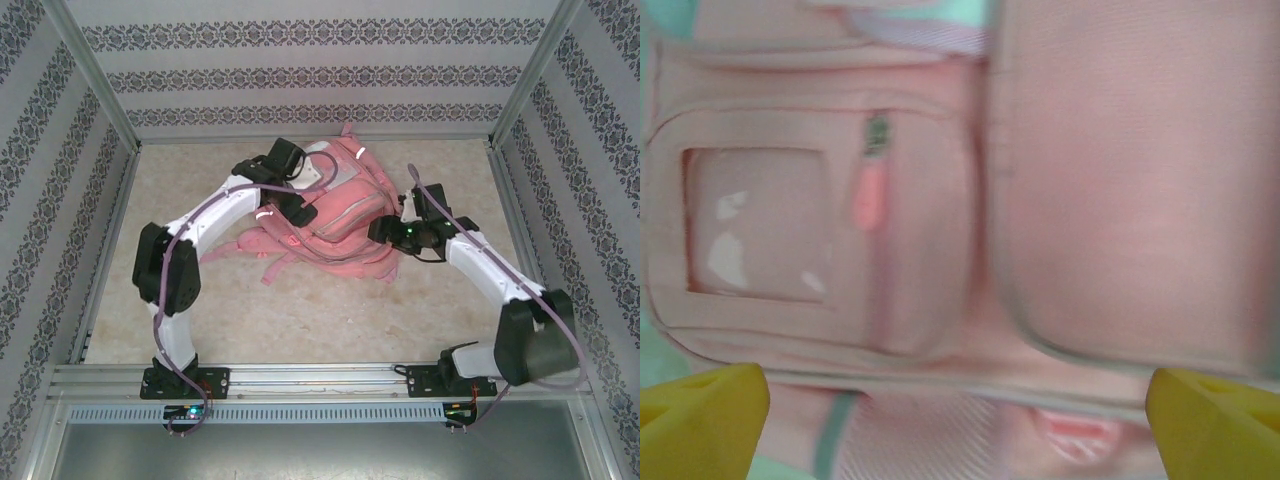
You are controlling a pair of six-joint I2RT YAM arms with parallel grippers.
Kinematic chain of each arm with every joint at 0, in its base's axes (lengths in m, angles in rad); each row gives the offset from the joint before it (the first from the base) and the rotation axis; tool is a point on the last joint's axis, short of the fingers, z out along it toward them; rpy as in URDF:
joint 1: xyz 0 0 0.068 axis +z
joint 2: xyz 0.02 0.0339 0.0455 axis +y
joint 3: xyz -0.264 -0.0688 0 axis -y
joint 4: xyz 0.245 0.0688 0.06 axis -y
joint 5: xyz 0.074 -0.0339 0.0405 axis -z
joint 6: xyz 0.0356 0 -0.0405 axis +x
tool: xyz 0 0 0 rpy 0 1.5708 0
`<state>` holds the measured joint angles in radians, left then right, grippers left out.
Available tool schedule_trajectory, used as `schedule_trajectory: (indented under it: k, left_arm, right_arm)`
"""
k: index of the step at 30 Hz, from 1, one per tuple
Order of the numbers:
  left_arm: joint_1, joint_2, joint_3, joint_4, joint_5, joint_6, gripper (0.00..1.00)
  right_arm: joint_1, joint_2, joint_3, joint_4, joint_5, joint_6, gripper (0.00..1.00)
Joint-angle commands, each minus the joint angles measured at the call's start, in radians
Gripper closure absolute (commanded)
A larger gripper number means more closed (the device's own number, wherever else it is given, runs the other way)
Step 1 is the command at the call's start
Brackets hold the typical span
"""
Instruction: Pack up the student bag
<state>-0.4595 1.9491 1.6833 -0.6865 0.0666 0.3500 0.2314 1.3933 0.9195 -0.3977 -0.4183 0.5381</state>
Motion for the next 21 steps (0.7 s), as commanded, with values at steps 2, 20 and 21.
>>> schedule_trajectory:
  k: [2, 20, 21]
  left_arm:
    - [0.018, 0.16, 0.08, 0.077, -0.039, 0.006, 0.06]
    - [-0.043, -0.128, -0.463, 0.106, 0.224, -0.179, 0.16]
    - [-0.048, -0.168, -0.494, 0.107, 0.233, -0.168, 0.16]
  right_arm:
    - [-0.002, 0.132, 0.07, 0.098, -0.034, 0.007, 0.43]
    - [0.001, 0.56, 0.306, 0.278, -0.209, -0.121, 0.71]
    - [0.005, 0.572, 0.321, 0.281, -0.224, -0.125, 0.71]
